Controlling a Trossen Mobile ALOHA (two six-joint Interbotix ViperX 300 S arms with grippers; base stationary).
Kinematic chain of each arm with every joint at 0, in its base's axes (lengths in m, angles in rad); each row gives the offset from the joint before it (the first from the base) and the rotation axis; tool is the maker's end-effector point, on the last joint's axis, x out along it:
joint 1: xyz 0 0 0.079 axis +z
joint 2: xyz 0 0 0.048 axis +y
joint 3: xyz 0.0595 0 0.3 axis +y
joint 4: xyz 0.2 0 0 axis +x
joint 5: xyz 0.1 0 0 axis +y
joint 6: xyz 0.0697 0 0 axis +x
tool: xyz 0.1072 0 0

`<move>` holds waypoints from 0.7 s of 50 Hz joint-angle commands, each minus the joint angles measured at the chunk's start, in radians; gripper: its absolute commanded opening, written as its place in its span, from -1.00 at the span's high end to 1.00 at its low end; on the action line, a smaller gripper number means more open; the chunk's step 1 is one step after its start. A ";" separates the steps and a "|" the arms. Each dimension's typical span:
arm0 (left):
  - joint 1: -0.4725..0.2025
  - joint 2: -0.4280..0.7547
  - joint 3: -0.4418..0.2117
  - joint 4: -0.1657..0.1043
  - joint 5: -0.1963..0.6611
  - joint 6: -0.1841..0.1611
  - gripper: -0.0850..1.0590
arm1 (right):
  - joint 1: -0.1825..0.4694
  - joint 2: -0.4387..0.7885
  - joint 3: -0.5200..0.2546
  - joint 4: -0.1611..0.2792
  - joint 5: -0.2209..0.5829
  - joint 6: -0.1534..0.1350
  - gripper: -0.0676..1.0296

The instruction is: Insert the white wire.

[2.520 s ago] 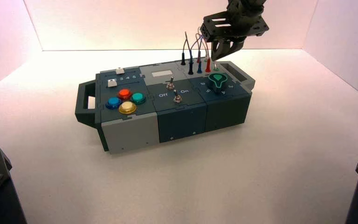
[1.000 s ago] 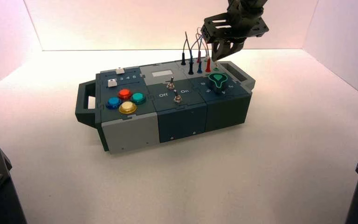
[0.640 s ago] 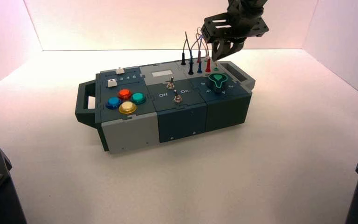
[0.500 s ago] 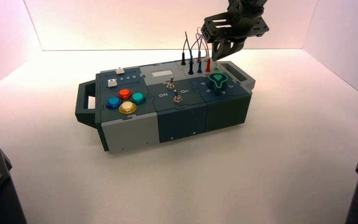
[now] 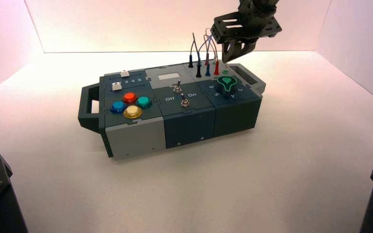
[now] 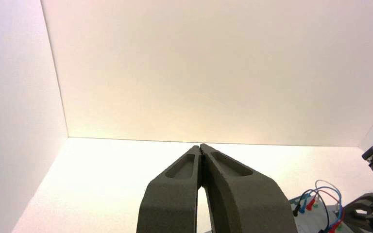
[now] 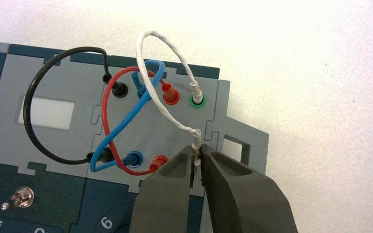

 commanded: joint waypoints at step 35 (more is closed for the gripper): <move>0.006 0.006 -0.029 0.003 -0.012 0.003 0.91 | 0.011 -0.006 -0.034 0.017 -0.008 0.003 0.92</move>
